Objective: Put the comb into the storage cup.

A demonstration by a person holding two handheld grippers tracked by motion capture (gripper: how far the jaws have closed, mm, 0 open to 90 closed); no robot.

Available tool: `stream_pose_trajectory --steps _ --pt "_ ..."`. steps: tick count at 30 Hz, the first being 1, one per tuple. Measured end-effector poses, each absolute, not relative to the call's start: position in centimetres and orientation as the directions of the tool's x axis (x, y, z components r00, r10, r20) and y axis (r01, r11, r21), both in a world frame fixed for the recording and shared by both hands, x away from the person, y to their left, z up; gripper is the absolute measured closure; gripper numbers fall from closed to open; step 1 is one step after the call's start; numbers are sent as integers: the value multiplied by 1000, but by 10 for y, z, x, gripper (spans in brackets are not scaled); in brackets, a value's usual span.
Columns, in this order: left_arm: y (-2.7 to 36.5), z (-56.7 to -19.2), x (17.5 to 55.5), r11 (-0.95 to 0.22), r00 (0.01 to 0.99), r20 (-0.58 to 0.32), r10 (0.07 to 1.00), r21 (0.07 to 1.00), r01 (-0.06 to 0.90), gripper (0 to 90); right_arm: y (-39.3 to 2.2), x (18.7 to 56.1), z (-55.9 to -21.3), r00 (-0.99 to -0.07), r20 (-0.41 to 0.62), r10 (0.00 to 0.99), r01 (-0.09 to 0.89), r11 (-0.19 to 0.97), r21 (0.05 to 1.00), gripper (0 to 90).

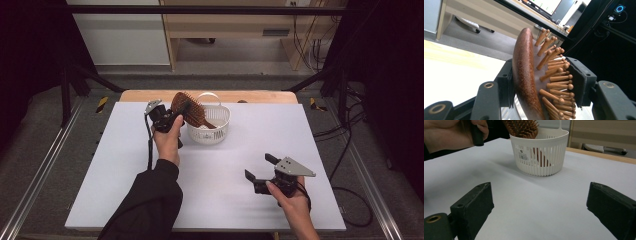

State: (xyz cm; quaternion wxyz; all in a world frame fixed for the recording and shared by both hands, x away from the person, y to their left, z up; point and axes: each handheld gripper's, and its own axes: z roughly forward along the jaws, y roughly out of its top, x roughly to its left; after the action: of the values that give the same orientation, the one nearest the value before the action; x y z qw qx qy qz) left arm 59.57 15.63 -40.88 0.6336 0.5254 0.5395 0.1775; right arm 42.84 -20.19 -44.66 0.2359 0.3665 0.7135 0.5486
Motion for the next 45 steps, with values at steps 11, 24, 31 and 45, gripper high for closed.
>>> stream_pose_trajectory --steps 11,24,31,45 --pt "157 -410 597 391 349 -504 790 853 346 442 -201 428 -447 -622 67 780 266 130 955 71" --pt "158 -411 598 397 337 -511 791 847 353 420 -201 428 -447 -623 67 779 268 132 954 70" --pt "158 -412 599 397 326 -511 795 846 356 404 -201 428 -447 -624 67 778 268 133 954 70" --pt "163 -414 600 392 289 -503 815 844 366 343 -200 428 -447 -630 69 774 272 136 953 67"
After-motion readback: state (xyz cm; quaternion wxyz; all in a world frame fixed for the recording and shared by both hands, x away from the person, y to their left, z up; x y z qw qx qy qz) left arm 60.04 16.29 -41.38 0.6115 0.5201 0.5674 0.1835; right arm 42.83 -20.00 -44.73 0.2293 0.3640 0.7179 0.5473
